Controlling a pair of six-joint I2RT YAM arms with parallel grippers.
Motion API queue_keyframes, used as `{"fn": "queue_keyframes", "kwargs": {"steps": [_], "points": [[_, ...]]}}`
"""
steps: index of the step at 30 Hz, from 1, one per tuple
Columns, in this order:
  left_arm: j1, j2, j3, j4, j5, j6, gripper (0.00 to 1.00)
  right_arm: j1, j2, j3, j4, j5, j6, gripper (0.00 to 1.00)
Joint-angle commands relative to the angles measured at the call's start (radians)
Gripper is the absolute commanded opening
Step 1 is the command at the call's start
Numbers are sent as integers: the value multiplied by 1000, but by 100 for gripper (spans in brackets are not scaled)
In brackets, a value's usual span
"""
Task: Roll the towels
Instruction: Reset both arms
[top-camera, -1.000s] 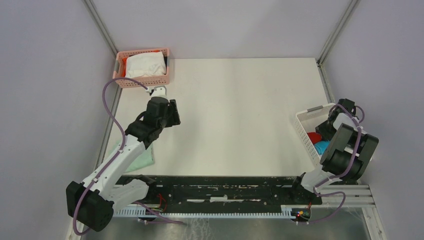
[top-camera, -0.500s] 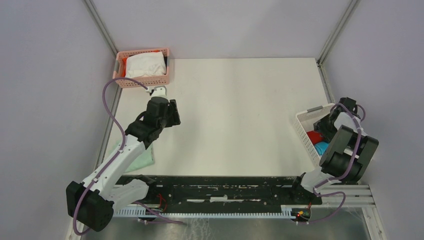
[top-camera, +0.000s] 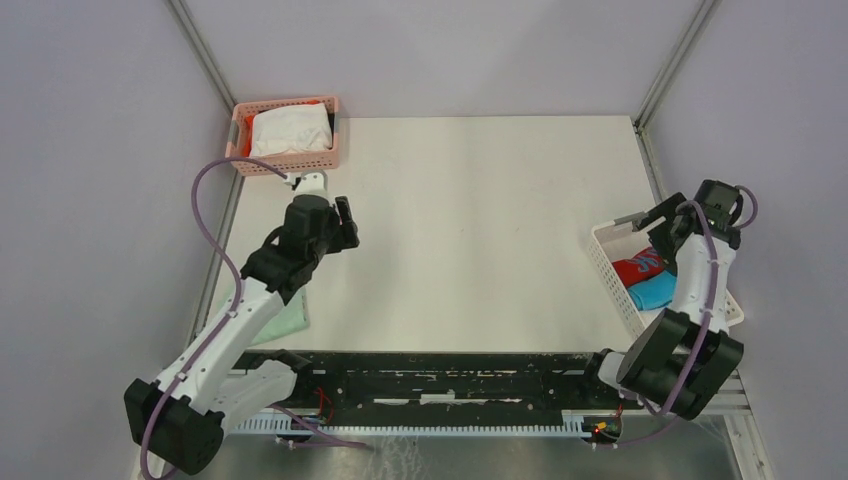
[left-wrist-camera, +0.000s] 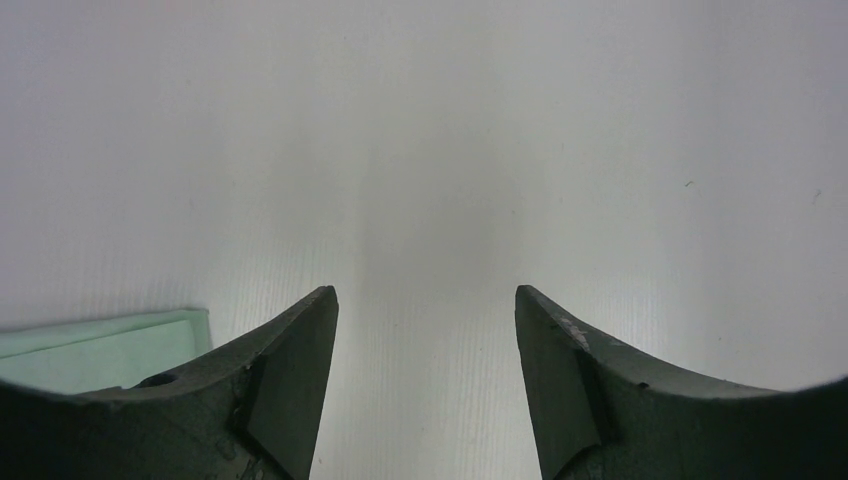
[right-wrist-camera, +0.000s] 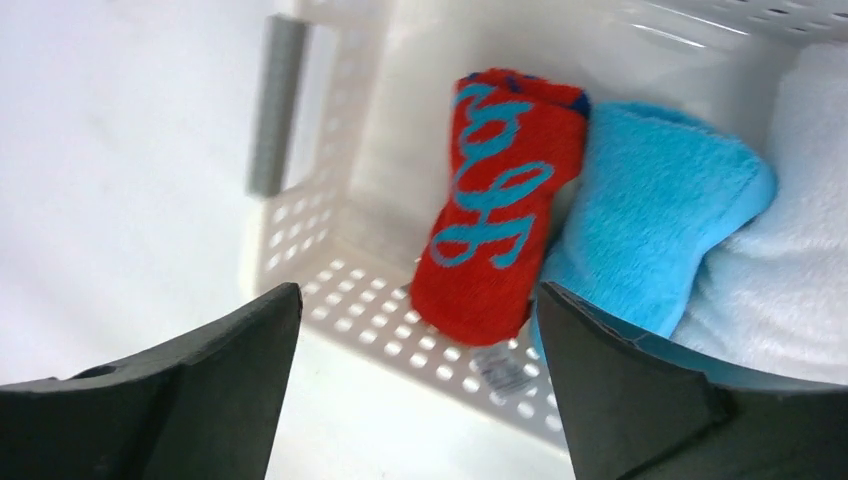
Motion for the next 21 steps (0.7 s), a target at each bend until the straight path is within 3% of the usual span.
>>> {"fn": "queue_keyframes", "kwargs": {"steps": [1, 6, 10, 17, 21], "points": [[3, -133, 62, 8, -13, 24, 73, -3, -164, 47, -30, -188, -21, 99], [3, -264, 58, -7, -20, 13, 85, 2, -363, 16, 4, -292, -2, 100], [2, -344, 61, -34, -45, 40, 90, 63, -415, 31, -19, -332, -2, 100], [2, -508, 7, -11, -111, 57, 96, 377, -503, 127, -115, -14, -161, 100], [2, -586, -44, 15, -145, 53, 98, 432, -608, 35, -48, 0, -188, 100]]}}
